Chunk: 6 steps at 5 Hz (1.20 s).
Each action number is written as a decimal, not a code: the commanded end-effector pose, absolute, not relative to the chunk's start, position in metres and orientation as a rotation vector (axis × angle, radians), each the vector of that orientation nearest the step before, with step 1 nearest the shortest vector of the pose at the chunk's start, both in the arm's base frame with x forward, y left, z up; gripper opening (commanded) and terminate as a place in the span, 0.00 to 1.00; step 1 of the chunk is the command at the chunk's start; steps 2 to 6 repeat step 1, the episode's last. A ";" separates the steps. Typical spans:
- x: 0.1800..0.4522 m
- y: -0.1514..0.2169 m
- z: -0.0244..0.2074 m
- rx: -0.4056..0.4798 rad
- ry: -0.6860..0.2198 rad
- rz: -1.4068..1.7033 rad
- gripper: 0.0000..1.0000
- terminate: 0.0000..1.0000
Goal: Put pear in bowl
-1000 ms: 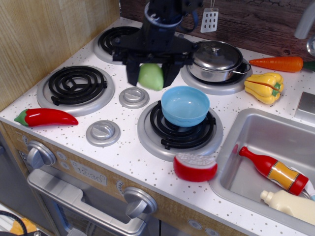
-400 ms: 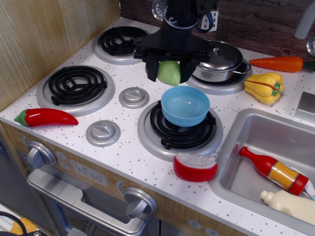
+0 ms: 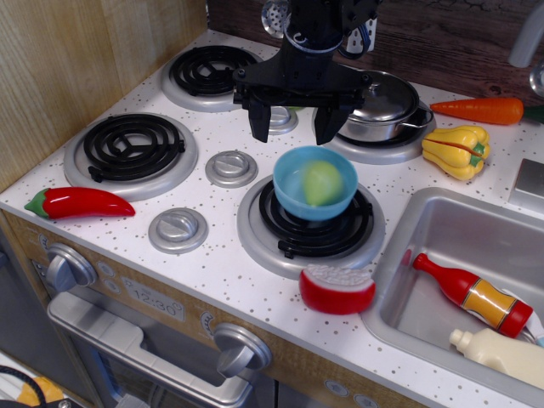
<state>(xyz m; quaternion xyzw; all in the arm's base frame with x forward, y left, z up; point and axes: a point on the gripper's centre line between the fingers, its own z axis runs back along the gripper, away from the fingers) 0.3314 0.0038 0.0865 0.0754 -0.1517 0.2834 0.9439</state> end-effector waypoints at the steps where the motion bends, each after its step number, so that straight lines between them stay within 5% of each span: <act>1: 0.335 0.003 0.097 0.142 -0.348 0.591 1.00 1.00; 6: 0.335 0.003 0.097 0.142 -0.348 0.591 1.00 1.00</act>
